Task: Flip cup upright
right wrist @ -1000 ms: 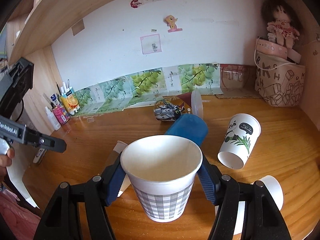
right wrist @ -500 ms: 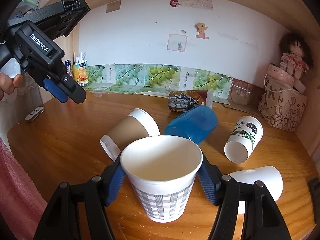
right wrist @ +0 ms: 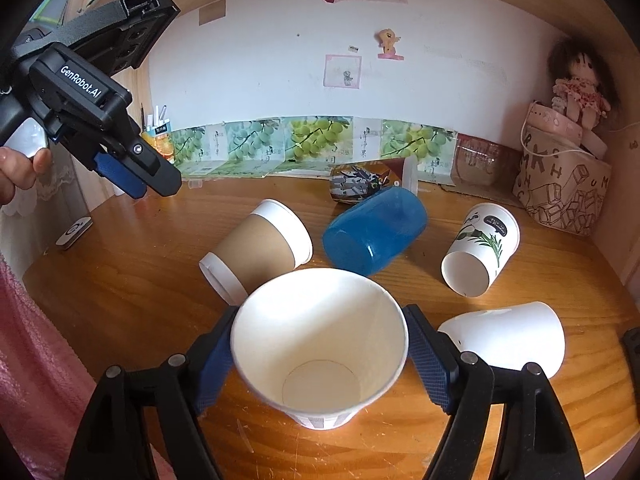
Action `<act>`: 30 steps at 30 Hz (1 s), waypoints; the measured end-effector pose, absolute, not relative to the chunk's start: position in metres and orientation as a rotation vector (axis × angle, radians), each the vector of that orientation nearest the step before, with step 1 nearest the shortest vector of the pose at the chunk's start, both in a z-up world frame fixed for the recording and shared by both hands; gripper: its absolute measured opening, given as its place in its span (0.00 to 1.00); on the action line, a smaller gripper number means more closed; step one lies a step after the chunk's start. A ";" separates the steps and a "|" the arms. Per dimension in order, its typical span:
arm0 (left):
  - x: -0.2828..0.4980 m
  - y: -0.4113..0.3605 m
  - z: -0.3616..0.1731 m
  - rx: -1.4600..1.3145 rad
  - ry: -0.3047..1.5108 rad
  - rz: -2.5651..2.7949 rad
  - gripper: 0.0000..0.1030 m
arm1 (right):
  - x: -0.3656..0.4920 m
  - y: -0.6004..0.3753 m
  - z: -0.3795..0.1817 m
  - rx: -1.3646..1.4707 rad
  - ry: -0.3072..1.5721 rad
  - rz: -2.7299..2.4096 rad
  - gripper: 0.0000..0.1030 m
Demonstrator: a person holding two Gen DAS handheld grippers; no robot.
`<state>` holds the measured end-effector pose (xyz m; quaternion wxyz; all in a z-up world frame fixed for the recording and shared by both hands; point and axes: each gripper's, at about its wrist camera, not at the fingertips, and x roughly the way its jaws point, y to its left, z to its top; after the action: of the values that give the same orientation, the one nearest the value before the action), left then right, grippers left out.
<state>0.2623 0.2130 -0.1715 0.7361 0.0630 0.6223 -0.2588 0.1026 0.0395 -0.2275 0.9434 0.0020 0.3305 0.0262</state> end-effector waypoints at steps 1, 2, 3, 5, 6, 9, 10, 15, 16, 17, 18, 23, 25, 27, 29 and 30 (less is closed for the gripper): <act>0.261 0.212 -0.172 0.127 1.371 -0.570 0.80 | 0.101 0.039 -0.227 -0.004 0.685 0.054 0.79; 0.260 0.211 -0.172 0.115 1.378 -0.571 0.80 | 0.100 0.038 -0.226 -0.014 0.697 0.055 0.79; 0.258 0.210 -0.174 0.104 1.384 -0.569 0.80 | 0.098 0.036 -0.226 -0.024 0.709 0.057 0.79; 0.255 0.209 -0.176 0.080 1.398 -0.561 0.80 | 0.094 0.033 -0.224 -0.034 0.732 0.061 0.79; 0.254 0.209 -0.177 0.068 1.403 -0.553 0.80 | 0.091 0.031 -0.223 -0.035 0.746 0.065 0.79; 0.247 0.211 -0.175 0.025 1.403 -0.528 0.80 | 0.083 0.026 -0.216 -0.049 0.780 0.082 0.80; 0.243 0.211 -0.173 0.013 1.400 -0.516 0.80 | 0.081 0.024 -0.213 -0.047 0.790 0.090 0.80; 0.228 0.212 -0.169 -0.040 1.397 -0.484 0.80 | 0.071 0.010 -0.195 0.028 0.832 0.142 0.80; 0.224 0.212 -0.168 -0.051 1.397 -0.480 0.80 | 0.070 0.008 -0.192 0.029 0.842 0.150 0.80; 0.220 0.212 -0.168 -0.059 1.398 -0.472 0.80 | 0.069 0.006 -0.188 0.025 0.854 0.155 0.80; 0.215 0.212 -0.167 -0.063 1.398 -0.465 0.80 | 0.068 0.005 -0.185 0.020 0.867 0.160 0.80; 0.197 0.207 -0.157 -0.085 1.372 -0.441 0.80 | 0.059 -0.002 -0.160 -0.002 0.893 0.177 0.85; 0.190 0.206 -0.152 -0.090 1.352 -0.432 0.80 | 0.056 -0.004 -0.150 -0.016 0.903 0.183 0.85; 0.182 0.204 -0.147 -0.102 1.329 -0.426 0.80 | 0.053 -0.007 -0.141 -0.038 0.918 0.184 0.85; 0.177 0.204 -0.143 -0.127 1.314 -0.422 0.80 | 0.049 -0.011 -0.129 -0.031 0.921 0.189 0.85; 0.173 0.204 -0.140 -0.148 1.306 -0.422 0.80 | 0.047 -0.014 -0.123 -0.020 0.924 0.194 0.85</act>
<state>0.1725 0.2043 -0.1403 0.7710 -0.0683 0.6025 -0.1946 0.0470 -0.0135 -0.1232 0.8905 -0.0095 0.4452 0.0934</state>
